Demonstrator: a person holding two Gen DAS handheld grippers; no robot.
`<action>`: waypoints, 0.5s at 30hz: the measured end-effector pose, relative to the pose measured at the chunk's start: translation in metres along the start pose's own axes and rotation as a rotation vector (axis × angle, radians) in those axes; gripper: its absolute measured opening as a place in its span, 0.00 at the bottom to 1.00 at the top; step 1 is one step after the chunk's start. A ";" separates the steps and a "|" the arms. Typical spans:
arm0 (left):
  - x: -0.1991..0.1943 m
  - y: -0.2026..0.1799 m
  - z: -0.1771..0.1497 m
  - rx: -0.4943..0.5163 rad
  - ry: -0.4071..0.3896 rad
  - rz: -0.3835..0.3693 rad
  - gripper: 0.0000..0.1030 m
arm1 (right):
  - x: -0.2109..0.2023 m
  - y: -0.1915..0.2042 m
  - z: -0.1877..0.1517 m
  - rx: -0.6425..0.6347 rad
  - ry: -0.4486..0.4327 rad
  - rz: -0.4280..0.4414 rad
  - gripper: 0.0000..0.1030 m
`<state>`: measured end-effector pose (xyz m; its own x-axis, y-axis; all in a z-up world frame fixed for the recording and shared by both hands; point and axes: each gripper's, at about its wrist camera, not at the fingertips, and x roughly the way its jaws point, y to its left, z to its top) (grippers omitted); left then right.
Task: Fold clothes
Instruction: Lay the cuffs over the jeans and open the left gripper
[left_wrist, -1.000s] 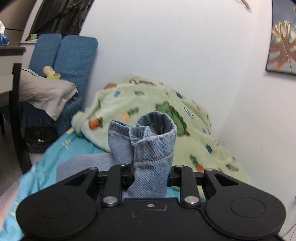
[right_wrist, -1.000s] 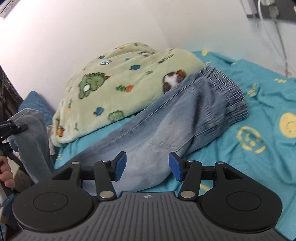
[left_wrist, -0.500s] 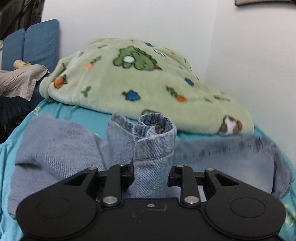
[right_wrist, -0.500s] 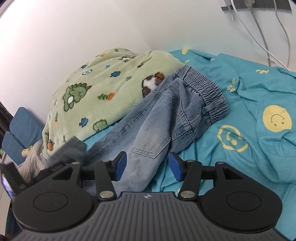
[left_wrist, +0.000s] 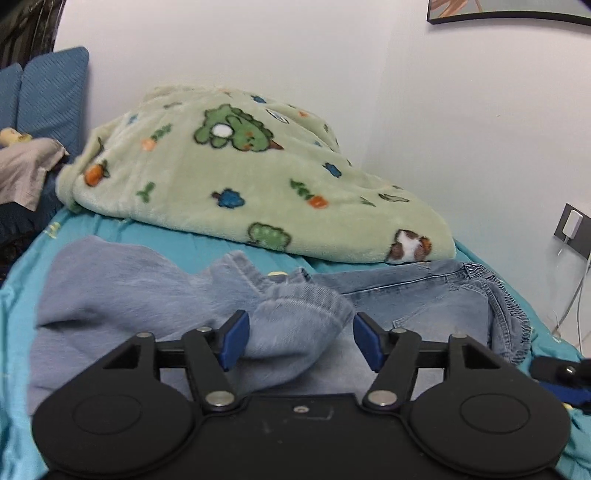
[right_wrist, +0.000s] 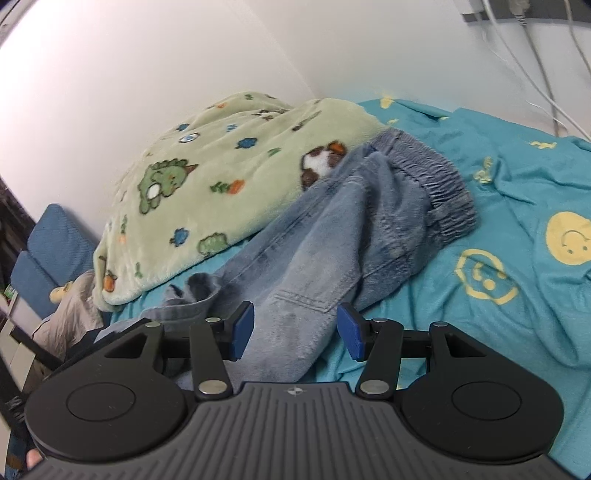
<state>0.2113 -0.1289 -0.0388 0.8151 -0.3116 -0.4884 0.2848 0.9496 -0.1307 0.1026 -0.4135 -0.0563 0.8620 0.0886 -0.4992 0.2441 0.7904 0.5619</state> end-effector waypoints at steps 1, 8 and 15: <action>-0.007 0.004 0.000 0.007 0.002 0.020 0.61 | 0.002 0.003 -0.002 -0.007 0.004 0.015 0.52; -0.044 0.048 -0.009 0.022 0.039 0.153 0.65 | 0.019 0.027 -0.020 -0.028 0.032 0.152 0.52; -0.051 0.080 -0.025 0.039 0.044 0.209 0.67 | 0.031 0.051 -0.034 -0.146 -0.014 0.198 0.53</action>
<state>0.1798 -0.0364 -0.0458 0.8357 -0.1059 -0.5388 0.1323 0.9912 0.0104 0.1263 -0.3495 -0.0651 0.8928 0.2435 -0.3790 0.0033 0.8378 0.5460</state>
